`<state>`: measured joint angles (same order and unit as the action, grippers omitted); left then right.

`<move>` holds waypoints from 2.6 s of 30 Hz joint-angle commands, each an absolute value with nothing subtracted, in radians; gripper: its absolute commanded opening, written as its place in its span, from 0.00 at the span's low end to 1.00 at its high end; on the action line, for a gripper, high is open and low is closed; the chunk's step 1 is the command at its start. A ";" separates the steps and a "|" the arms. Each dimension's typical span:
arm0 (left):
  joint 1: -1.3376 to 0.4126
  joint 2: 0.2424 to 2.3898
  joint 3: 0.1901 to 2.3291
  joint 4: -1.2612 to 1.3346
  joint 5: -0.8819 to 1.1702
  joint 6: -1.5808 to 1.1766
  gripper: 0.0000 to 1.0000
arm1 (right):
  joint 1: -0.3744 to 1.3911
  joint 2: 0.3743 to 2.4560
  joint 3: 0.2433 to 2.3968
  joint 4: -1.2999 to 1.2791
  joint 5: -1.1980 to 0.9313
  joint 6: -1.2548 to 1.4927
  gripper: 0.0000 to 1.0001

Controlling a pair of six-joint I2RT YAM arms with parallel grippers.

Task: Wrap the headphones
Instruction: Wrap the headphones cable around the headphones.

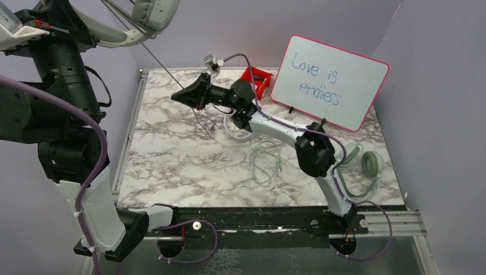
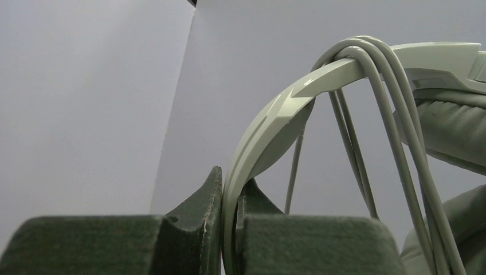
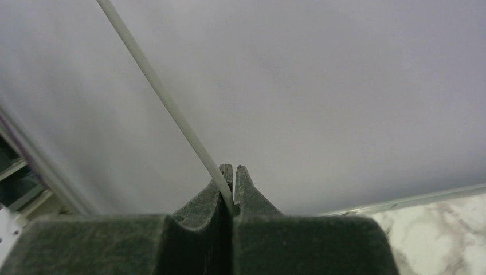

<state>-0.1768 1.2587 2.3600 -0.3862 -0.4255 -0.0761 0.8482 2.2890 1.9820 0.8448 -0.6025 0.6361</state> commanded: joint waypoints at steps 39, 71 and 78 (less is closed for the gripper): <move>-0.190 1.444 1.646 -0.256 -0.679 0.175 0.00 | 0.730 1.134 1.334 -0.213 -0.868 0.014 0.00; -0.732 1.160 1.241 -0.532 -0.339 0.268 0.00 | 0.730 1.273 1.765 -0.569 -0.525 -0.863 0.00; -0.818 1.101 1.185 -0.518 -0.286 0.258 0.00 | 0.731 1.355 1.810 -0.538 -0.494 -0.837 0.00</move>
